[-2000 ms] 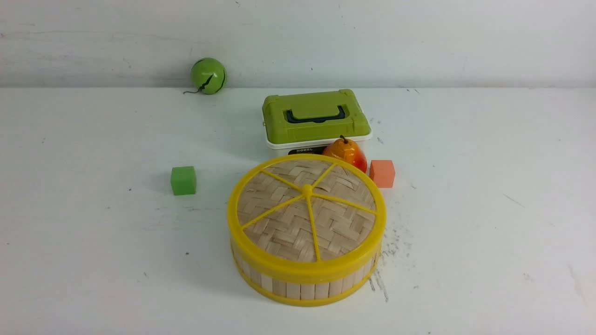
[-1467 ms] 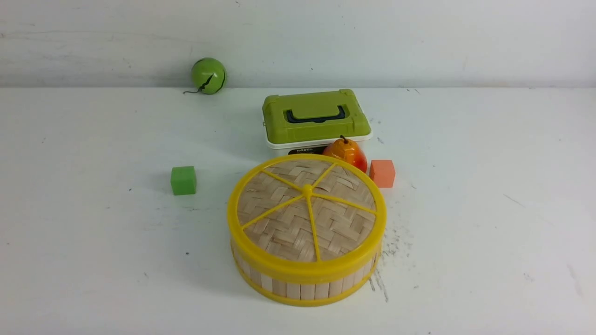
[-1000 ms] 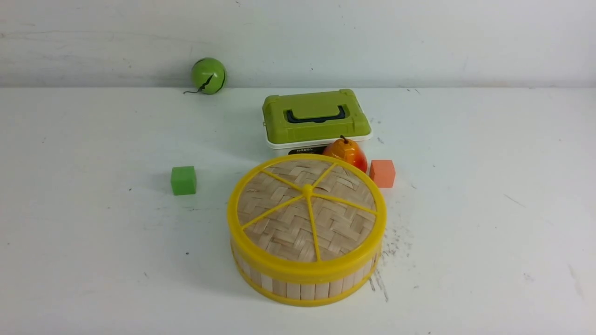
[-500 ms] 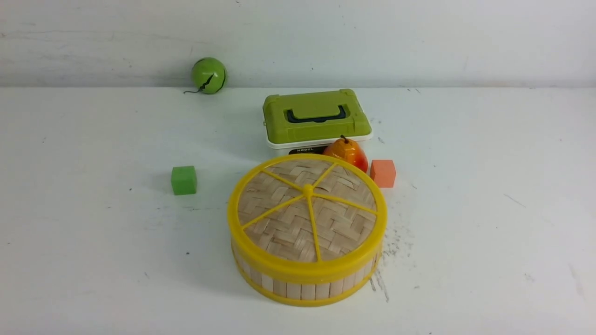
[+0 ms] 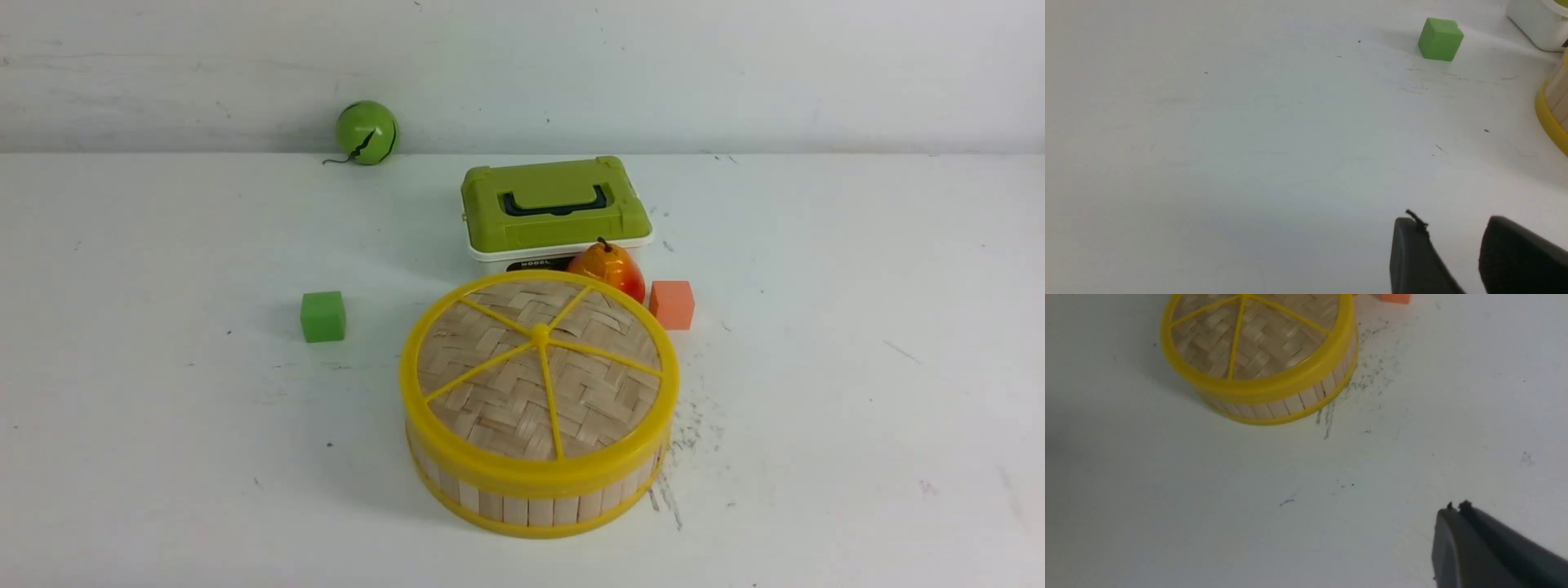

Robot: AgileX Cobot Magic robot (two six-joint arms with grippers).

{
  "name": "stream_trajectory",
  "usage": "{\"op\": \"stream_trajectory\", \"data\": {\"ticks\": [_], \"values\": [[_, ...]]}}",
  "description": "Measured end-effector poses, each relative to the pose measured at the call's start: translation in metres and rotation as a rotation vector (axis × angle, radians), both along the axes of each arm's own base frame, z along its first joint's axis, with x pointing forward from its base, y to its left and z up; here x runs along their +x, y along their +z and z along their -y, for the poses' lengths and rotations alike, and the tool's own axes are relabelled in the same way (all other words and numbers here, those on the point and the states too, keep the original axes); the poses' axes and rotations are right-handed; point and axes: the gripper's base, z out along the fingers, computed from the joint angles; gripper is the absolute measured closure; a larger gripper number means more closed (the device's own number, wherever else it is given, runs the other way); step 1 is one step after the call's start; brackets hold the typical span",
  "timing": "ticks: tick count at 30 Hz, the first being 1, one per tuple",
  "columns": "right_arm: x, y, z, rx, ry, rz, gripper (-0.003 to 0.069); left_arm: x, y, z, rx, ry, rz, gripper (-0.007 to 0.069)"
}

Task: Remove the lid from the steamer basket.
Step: Use the right arm to lift the lid of the steamer

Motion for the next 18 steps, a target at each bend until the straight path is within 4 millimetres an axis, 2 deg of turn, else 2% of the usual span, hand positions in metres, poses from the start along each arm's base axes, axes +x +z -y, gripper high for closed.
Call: {"op": "stream_trajectory", "data": {"ticks": [1, 3, 4, 5, 6, 7, 9, 12, 13, 14, 16, 18], "values": [[0.015, 0.010, -0.003, -0.023, 0.064, -0.035, 0.0671, 0.000, 0.000, 0.000, 0.000, 0.000, 0.000, 0.0385], [0.035, 0.019, -0.010, -0.059, 0.139, -0.061, 0.0669, 0.000, 0.000, 0.000, 0.000, 0.000, 0.000, 0.0385], [0.046, 0.021, -0.016, -0.084, 0.178, -0.076, 0.0667, 0.000, 0.000, 0.000, 0.000, 0.000, 0.000, 0.0385], [0.048, 0.022, -0.017, -0.091, 0.186, -0.080, 0.0667, 0.000, 0.000, 0.000, 0.000, 0.000, 0.000, 0.0385], [0.068, 0.020, -0.030, -0.149, 0.250, -0.112, 0.0666, 0.000, 0.000, 0.000, 0.000, 0.000, 0.000, 0.0385], [0.074, 0.022, -0.034, -0.181, 0.261, -0.115, 0.0666, 0.000, 0.000, 0.000, 0.000, 0.000, 0.000, 0.0385], [0.088, 0.020, -0.047, -0.229, 0.281, -0.140, 0.0666, 0.000, 0.000, 0.000, 0.000, 0.000, 0.000, 0.0385], [0.121, 0.016, -0.082, -0.307, 0.285, -0.191, 0.0662, 0.000, 0.000, 0.000, 0.000, 0.000, 0.000, 0.0385], [0.123, 0.016, -0.084, -0.309, 0.286, -0.193, 0.0662, 0.000, 0.000, 0.000, 0.000, 0.000, 0.000, 0.0385], [0.135, 0.013, -0.098, -0.319, 0.297, -0.201, 0.0657, 0.000, 0.000, 0.000, 0.000, 0.000, 0.000, 0.0385], [0.157, 0.006, -0.121, -0.317, 0.318, -0.224, 0.0625, 0.000, 0.000, 0.000, 0.000, 0.000, 0.000, 0.0385], [0.172, -0.001, -0.134, -0.304, 0.332, -0.245, 0.0577, 0.000, 0.000, 0.000, 0.000, 0.000, 0.000, 0.0385]]}}
